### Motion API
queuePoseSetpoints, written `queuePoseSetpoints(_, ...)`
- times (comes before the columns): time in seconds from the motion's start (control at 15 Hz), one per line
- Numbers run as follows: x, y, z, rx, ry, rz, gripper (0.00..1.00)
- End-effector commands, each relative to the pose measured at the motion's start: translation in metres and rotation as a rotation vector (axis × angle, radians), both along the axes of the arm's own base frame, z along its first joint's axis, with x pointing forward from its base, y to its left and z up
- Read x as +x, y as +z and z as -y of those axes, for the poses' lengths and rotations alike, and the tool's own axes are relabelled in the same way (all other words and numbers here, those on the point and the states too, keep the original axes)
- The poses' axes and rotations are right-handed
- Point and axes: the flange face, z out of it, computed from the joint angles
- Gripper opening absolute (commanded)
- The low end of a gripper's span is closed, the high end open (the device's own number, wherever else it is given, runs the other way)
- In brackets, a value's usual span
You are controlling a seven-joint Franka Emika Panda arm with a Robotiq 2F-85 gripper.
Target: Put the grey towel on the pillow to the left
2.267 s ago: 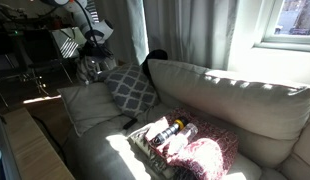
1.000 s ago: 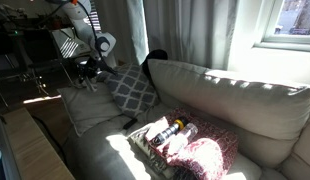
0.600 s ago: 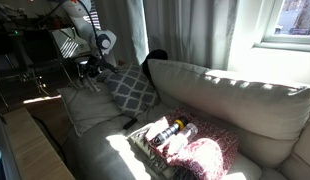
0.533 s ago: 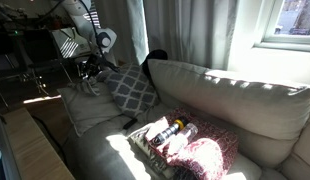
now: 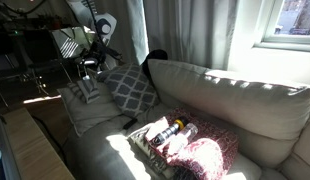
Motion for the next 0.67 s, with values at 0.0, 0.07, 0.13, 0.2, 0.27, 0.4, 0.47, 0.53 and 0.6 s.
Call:
queuePoseSetpoints(0.0,0.014,0.055,0.017,-0.044,-0.126,0.050,1.00)
queuePoseSetpoints(0.07,0.019,0.071,0.021,-0.067,-0.166,0.055,1.00)
queuePoseSetpoints(0.13,0.023,0.087,0.027,-0.104,-0.211,0.063,1.00)
queuePoseSetpoints(0.2,0.027,0.101,0.033,-0.131,-0.248,0.068,1.00)
queuePoseSetpoints(0.27,0.028,0.112,0.037,-0.151,-0.267,0.055,1.00)
queuePoseSetpoints(0.4,0.031,0.133,0.045,-0.194,-0.315,0.058,1.00)
queuePoseSetpoints(0.47,0.031,0.143,0.048,-0.210,-0.338,0.053,1.00)
queuePoseSetpoints(0.53,0.030,0.150,0.051,-0.227,-0.346,0.041,1.00)
queuePoseSetpoints(0.6,0.027,0.156,0.054,-0.248,-0.334,0.017,1.00)
